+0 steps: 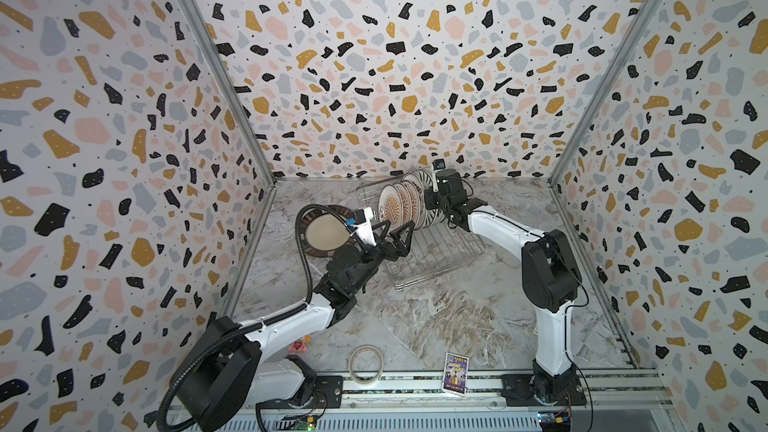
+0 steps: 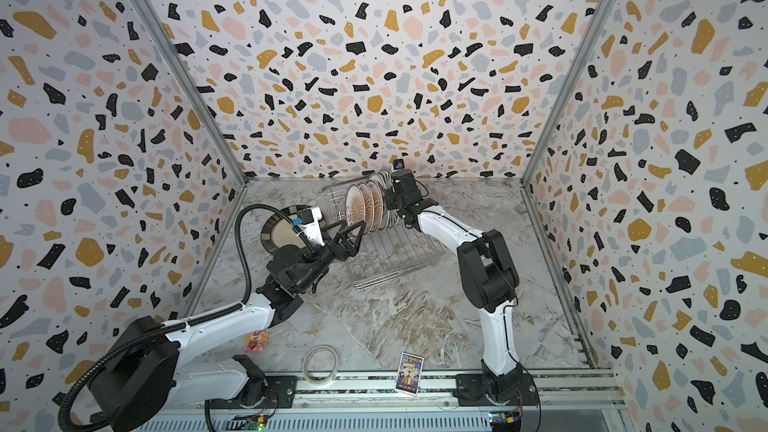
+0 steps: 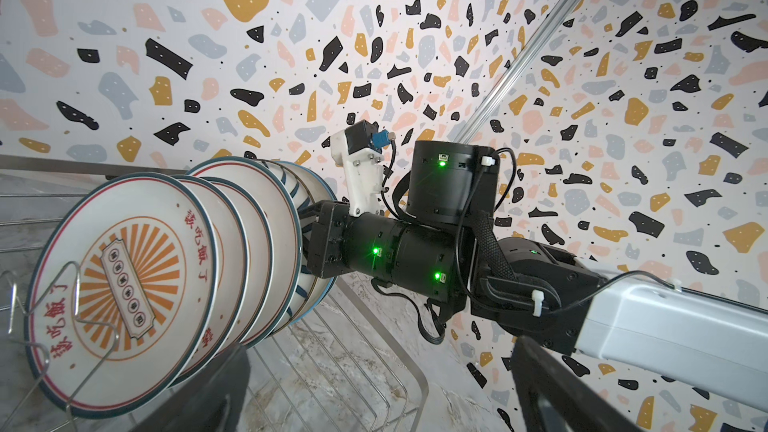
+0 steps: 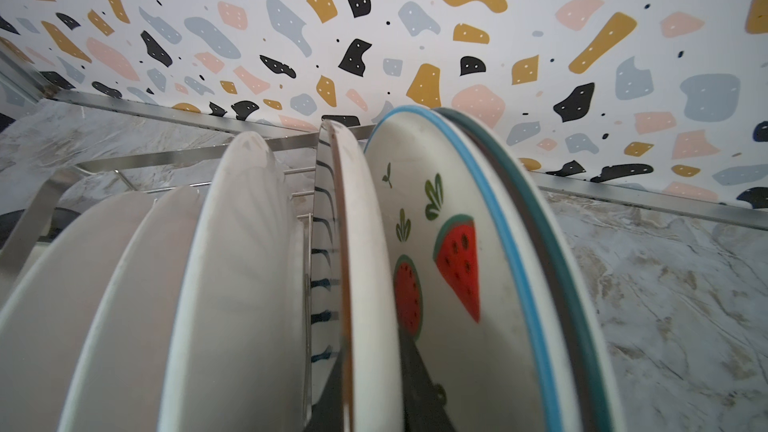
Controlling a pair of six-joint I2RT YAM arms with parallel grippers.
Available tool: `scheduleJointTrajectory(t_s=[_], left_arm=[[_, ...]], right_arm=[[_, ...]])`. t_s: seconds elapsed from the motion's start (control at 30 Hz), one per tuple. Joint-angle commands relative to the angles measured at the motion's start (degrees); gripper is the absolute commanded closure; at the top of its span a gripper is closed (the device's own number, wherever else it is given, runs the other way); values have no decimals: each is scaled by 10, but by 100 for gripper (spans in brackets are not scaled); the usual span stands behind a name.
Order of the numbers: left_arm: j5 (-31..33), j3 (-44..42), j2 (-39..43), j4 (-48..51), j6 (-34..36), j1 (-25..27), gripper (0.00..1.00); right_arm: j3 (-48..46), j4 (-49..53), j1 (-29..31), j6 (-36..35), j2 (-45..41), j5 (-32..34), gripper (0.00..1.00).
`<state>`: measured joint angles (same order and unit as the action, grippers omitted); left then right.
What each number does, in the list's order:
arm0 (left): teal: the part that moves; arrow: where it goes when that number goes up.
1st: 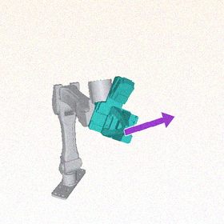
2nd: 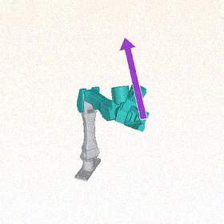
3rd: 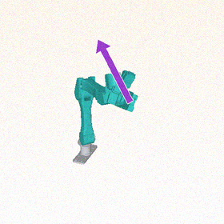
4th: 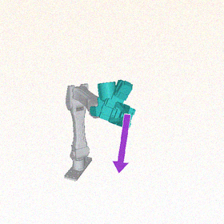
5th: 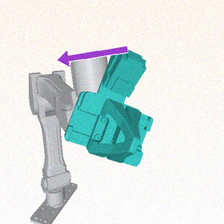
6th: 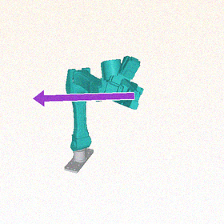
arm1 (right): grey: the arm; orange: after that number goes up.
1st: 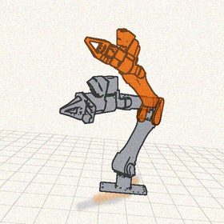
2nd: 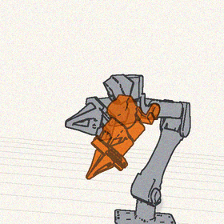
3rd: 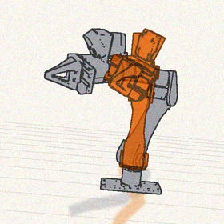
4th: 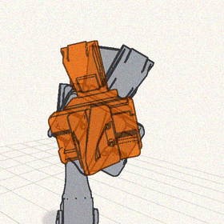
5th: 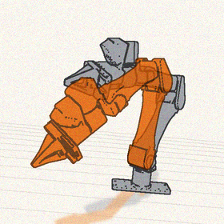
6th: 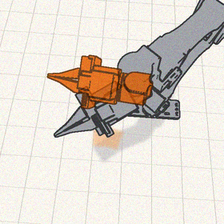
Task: Unload the plates from the dish rack
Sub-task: 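Pull the blue-striped white plate out of the rack with the right gripper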
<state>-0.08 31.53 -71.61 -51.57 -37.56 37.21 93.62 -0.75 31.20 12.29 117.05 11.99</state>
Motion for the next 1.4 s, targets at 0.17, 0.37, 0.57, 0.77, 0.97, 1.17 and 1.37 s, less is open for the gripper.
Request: scheduleJointTrajectory(t_s=[0.17,0.37,0.57,0.77,0.97,1.17,1.37], left_arm=[[11,-9,7,-23,1,2,0],[17,-9,3,-35,-4,2,0],[21,-8,-13,-57,-20,2,0],[19,-9,-19,-67,-26,2,0],[20,-9,-19,-68,-27,2,0],[22,-7,-18,-69,-28,2,0],[26,-10,-8,-61,-24,2,0]], right_arm=[[36,11,13,-17,-30,37,87],[54,20,18,-31,-42,60,89],[29,2,19,-31,-77,64,89],[0,-13,21,-35,-119,70,91],[-35,-27,22,-33,-162,78,91],[-77,-46,24,-30,-208,82,91],[-121,-61,36,-38,-257,115,91]])
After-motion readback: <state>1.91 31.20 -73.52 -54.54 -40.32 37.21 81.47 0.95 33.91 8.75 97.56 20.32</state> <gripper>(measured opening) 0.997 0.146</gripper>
